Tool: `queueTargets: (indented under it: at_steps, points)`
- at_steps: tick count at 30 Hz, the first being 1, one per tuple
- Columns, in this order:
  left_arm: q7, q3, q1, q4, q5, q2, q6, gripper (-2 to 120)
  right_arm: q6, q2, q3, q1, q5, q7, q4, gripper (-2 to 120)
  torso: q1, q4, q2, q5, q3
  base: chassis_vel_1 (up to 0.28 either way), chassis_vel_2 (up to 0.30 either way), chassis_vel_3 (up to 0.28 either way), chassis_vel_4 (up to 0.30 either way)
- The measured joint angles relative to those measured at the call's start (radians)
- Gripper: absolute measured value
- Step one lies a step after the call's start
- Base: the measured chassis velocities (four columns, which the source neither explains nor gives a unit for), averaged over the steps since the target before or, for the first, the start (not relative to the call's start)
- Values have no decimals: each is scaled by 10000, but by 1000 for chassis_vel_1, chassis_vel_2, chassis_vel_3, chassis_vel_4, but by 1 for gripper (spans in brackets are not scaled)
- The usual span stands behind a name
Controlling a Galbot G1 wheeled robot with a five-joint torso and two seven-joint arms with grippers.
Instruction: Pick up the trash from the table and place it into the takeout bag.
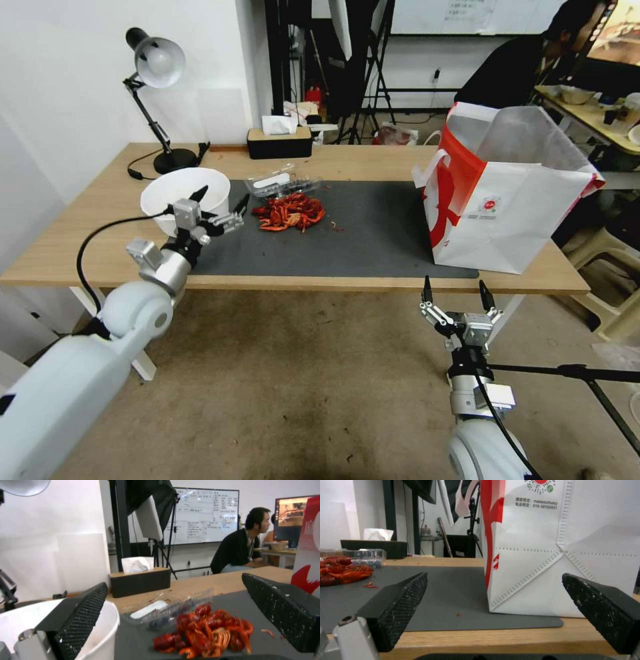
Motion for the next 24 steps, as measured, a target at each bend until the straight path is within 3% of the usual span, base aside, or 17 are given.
queueTargets:
  at_steps: [2, 3, 11, 24]
  points:
    - [0, 0, 0, 0, 0, 0, 0, 100, 0, 0, 0, 0, 0, 0, 0, 100, 0, 0, 0, 0, 0, 0, 0, 0, 0]
    - [-2, -536, 962, -216, 608, -312, -121, 100, -11, -36, -2, 14, 0, -4, -15, 100, 0, 0, 0, 0, -1, 0, 0, 0, 0]
    - [66, -1374, 2263, -367, 1256, -837, -453, 100, -29, -60, -39, 45, 3, -12, -26, 100, 0, -1, 0, 2, 1, 0, 0, 0, 0]
    - [238, -1990, 3352, -421, 1897, -1692, -998, 100, -28, -99, -53, 17, 6, -21, -37, 100, -1, -1, 0, 0, 1, 0, 0, 0, 0]
